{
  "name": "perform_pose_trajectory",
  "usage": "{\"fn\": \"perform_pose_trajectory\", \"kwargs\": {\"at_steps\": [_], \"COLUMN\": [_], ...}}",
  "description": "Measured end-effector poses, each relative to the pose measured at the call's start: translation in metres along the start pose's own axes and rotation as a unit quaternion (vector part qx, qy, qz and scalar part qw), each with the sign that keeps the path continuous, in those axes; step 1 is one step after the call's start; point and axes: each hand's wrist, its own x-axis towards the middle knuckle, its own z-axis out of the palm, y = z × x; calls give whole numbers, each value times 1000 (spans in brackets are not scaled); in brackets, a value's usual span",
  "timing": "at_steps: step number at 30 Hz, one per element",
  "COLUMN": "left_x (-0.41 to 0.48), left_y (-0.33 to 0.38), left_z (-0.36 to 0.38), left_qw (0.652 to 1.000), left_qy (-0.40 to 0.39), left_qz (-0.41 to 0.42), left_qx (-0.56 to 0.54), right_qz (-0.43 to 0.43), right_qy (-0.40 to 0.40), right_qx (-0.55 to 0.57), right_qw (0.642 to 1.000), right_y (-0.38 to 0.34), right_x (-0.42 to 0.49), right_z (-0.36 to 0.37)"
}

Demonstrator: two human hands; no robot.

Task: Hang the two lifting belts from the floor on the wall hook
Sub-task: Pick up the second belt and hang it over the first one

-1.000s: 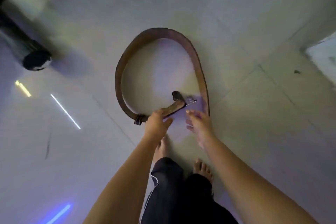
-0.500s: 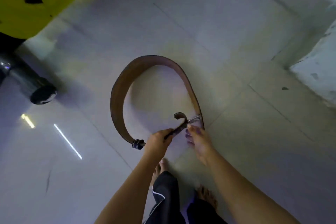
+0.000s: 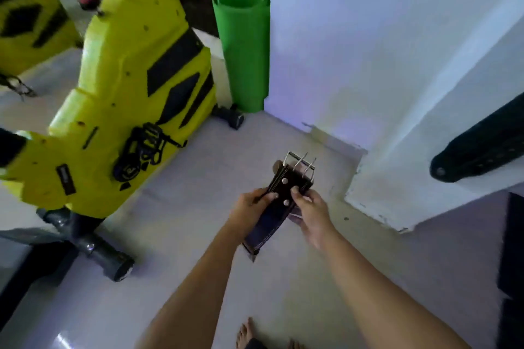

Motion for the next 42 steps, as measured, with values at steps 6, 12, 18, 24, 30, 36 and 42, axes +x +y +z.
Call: {"fn": "perform_pose_trajectory", "kwargs": {"at_steps": [6,12,18,24,30,36,42], "left_x": [-27,-62,-103,-138,-156,-155,-166], "left_y": [160,293,404,490,530,510,542], "left_z": [26,65,100,126,148,176,179], "left_qw": [984,957,926,886,852,855,831], "left_qy": [-25,-102,-139,-157,-126,-175,-207], "left_qz": [92,201,303,388,474,454,468], "left_qx": [-148,-182,-178,-198,-185,-180,-218], "right_qz": [-177,-271,-373,-457,-551,-614,-604], "right_qy": [43,99,119,131,149,170,157], "right_qx": [0,26,-27,-30,13,27,-45], "right_qw": [983,957,920,879,821,770,780], "right_y": [-170,-280,-344,-398,-463,-512,-516], "right_x": [-75,-151,-212,-259,-301,-341,-358], "right_z": [-5,-49,-80,-99,-107,-118,-138]}}
